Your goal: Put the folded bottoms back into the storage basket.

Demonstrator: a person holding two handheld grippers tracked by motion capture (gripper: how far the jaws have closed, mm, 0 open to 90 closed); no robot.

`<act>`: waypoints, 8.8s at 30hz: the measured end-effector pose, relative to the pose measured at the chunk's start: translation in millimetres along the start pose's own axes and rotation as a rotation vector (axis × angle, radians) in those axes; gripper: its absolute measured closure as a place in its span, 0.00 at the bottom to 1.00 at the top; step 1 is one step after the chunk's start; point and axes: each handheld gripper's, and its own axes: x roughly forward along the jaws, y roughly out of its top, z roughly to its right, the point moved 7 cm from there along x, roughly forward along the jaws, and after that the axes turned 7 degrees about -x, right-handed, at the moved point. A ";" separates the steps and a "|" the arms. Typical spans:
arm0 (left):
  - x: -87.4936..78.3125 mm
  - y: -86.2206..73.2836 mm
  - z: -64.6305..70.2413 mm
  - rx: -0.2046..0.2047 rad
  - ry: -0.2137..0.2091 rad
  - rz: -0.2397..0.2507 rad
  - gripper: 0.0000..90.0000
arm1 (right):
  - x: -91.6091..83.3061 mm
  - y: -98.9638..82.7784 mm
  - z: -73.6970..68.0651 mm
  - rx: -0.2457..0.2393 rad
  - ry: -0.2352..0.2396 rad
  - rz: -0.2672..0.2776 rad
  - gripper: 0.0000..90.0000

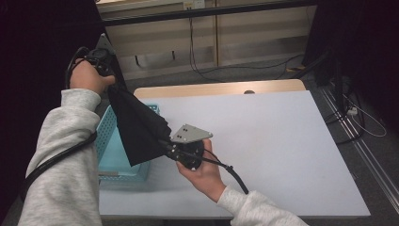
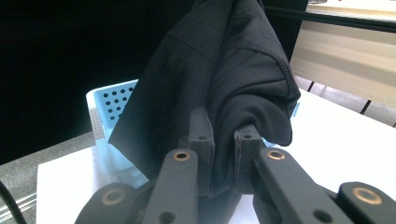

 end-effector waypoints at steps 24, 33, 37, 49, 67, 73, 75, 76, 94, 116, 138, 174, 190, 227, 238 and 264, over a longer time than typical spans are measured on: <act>2.9 -7.9 -23.7 -0.028 0.042 -0.033 0.93 | 10.2 8.2 -8.9 -0.010 0.006 0.026 0.91; 4.7 -10.1 -32.7 -0.045 0.040 -0.041 0.93 | 14.1 12.0 -12.1 -0.012 0.010 0.031 0.91; 8.0 -12.3 -40.2 -0.046 0.042 -0.057 0.93 | 17.5 15.0 -16.2 -0.024 0.019 0.028 0.91; 14.0 -14.5 -56.0 -0.032 0.041 -0.050 0.93 | 32.5 19.7 -30.9 -0.045 0.053 0.022 0.91; 25.2 -5.5 -70.5 -0.018 0.034 -0.021 0.93 | 59.2 14.6 -46.2 -0.043 0.095 0.022 0.91; 36.4 7.0 -67.5 0.040 0.024 0.060 0.92 | 71.3 14.2 -49.0 -0.081 0.073 0.029 0.89; 45.4 5.4 -71.1 0.034 0.056 0.054 0.81 | 79.5 12.2 -51.9 -0.085 0.096 0.014 0.76; 47.7 5.8 -72.6 0.051 0.075 0.077 0.68 | 81.6 9.9 -52.1 -0.086 0.086 -0.010 0.70; 72.3 -30.7 -52.9 0.079 -0.062 0.098 0.34 | 16.2 -12.0 10.0 -0.091 0.016 -0.053 0.33; 112.8 -62.6 -36.6 0.136 -0.136 0.117 0.31 | -22.2 -87.3 53.5 0.006 0.017 -0.181 0.30; 174.1 -105.9 -40.9 0.117 -0.236 -0.038 0.97 | -61.0 -112.2 77.7 0.026 -0.051 -0.200 0.28; 186.7 -120.4 -42.6 0.064 -0.290 -0.056 0.96 | -73.9 -115.9 92.4 0.049 -0.092 -0.187 0.27; 189.8 -128.2 -44.4 0.055 -0.266 -0.123 1.00 | -83.1 -119.3 103.1 0.059 -0.119 -0.191 0.26; 108.3 -79.5 23.5 0.172 -0.345 0.145 0.37 | -127.3 -135.6 128.2 0.086 -0.163 -0.215 0.24; 102.3 -80.2 56.9 0.227 -0.394 0.161 0.34 | -140.0 -143.7 135.3 0.102 -0.164 -0.228 0.24; 108.5 -98.5 108.6 0.282 -0.484 0.182 0.27 | -160.0 -158.4 139.7 0.129 -0.157 -0.259 0.24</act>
